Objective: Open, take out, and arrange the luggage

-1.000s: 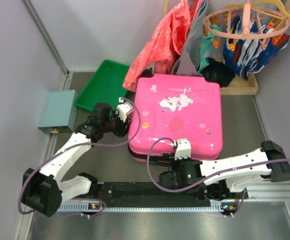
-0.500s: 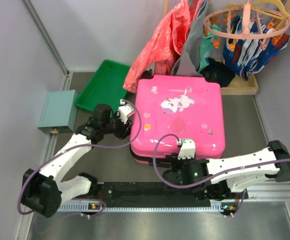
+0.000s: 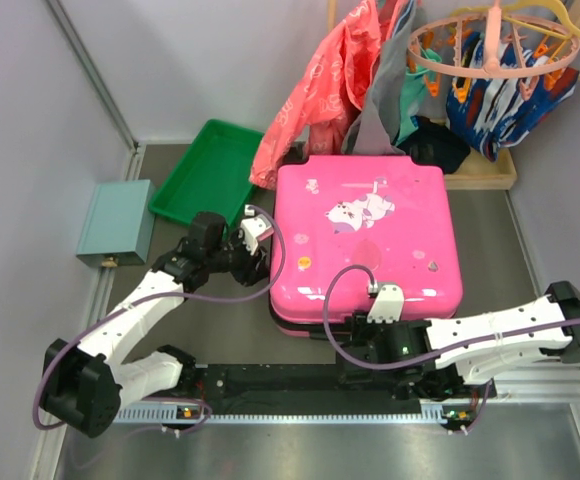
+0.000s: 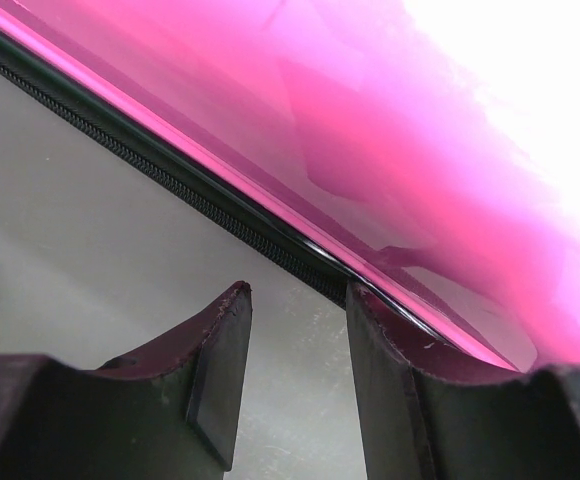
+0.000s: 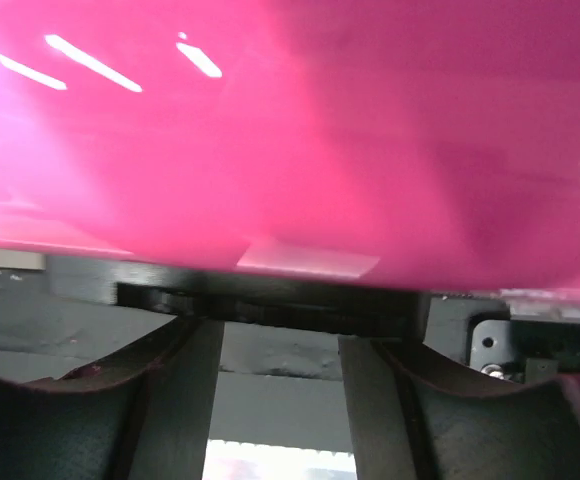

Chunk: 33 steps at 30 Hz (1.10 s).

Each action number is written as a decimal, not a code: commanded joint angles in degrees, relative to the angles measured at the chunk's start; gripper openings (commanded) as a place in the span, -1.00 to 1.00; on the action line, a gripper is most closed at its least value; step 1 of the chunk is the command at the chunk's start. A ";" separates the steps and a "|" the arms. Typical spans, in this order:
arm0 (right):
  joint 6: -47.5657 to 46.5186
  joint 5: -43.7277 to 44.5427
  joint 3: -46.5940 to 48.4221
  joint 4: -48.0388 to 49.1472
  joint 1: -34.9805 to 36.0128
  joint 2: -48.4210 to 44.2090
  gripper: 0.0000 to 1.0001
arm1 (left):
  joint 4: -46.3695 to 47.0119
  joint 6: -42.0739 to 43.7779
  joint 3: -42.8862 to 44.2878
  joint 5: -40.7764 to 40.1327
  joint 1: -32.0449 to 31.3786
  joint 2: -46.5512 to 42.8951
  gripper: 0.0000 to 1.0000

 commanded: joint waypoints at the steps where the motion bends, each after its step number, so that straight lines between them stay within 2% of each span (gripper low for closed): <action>1: 3.39 0.76 1.92 -3.03 0.91 -0.77 -0.02 | 5.58 -2.07 -0.27 7.31 -1.57 -0.41 -0.03; 5: 1.82 6.29 -4.68 3.30 1.00 -7.62 -0.03 | 5.58 -2.07 -0.89 7.58 -1.66 -0.67 -0.03; 7: 1.02 9.27 -5.65 2.53 0.83 -9.47 -0.04 | 5.32 -1.98 -0.71 7.66 -1.66 -0.58 -0.02; 10: 0.15 10.25 -4.78 -0.02 -0.05 -8.78 -0.03 | 4.70 -1.89 0.25 7.49 -1.57 -0.06 -0.02; 14: -7.05 9.64 -5.30 7.69 -1.02 -7.81 -0.06 | 4.52 -2.33 1.40 7.75 -1.66 -0.05 -0.02; 19: -3.82 8.50 -7.67 8.41 -1.99 -8.16 -0.22 | 4.09 -2.42 1.75 7.75 -1.57 -0.14 -0.02; 22: -6.87 9.20 -8.99 12.96 -2.42 -9.04 -0.25 | 4.35 -2.86 2.01 7.93 -1.57 0.12 -0.02; 27: -7.95 11.74 -8.29 12.81 -3.31 -6.93 -0.29 | 4.96 -3.39 2.19 8.54 -1.57 0.30 -0.02; 33: -11.98 13.33 -9.34 16.67 -3.39 -7.11 -0.60 | 5.05 -3.30 1.22 8.45 -1.57 0.03 -0.02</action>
